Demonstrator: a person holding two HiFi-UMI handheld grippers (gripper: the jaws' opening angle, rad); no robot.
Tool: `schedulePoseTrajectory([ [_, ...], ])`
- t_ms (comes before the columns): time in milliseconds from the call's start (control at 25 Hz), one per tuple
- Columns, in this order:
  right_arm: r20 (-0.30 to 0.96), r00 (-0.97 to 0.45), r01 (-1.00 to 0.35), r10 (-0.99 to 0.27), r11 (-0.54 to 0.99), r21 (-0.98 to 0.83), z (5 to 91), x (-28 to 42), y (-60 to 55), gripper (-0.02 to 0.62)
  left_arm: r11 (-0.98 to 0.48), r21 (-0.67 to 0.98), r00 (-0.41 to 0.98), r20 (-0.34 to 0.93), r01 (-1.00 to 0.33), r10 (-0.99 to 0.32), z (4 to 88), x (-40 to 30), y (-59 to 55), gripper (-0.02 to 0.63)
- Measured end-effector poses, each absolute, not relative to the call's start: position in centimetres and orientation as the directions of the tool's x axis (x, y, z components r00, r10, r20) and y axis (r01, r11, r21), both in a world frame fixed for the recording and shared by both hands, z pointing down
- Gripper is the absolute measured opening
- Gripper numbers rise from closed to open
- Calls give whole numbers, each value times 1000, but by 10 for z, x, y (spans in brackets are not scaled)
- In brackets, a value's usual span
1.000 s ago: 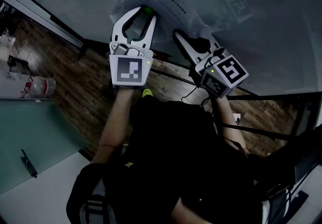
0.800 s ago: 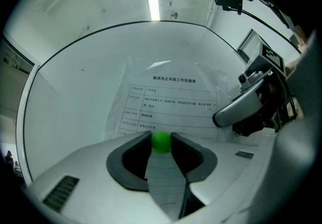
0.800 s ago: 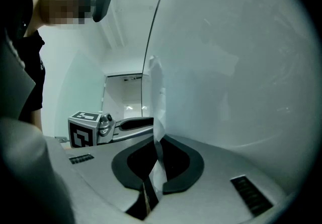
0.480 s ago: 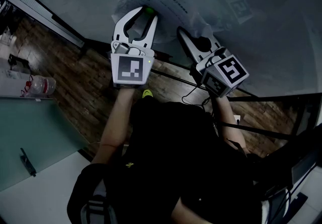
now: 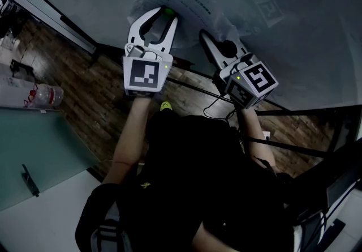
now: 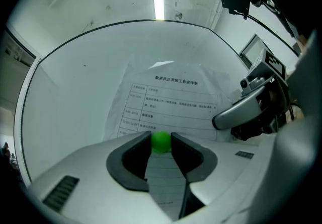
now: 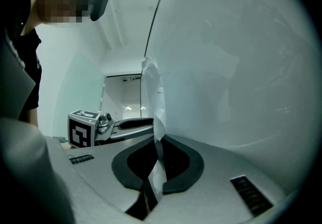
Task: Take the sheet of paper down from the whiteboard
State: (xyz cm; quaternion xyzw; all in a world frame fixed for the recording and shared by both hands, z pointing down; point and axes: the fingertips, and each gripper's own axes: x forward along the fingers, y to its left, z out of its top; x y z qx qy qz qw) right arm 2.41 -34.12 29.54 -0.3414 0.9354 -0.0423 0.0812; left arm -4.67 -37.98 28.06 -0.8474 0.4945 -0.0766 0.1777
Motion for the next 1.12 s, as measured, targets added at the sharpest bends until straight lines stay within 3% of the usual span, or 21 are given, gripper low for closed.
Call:
schedulePoseTrajectory([
  [1120, -123, -782, -593, -611, 790, -159, 298, 18, -337, 18, -502, -248, 527, -41, -829, -849, 288, -62, -347, 144],
])
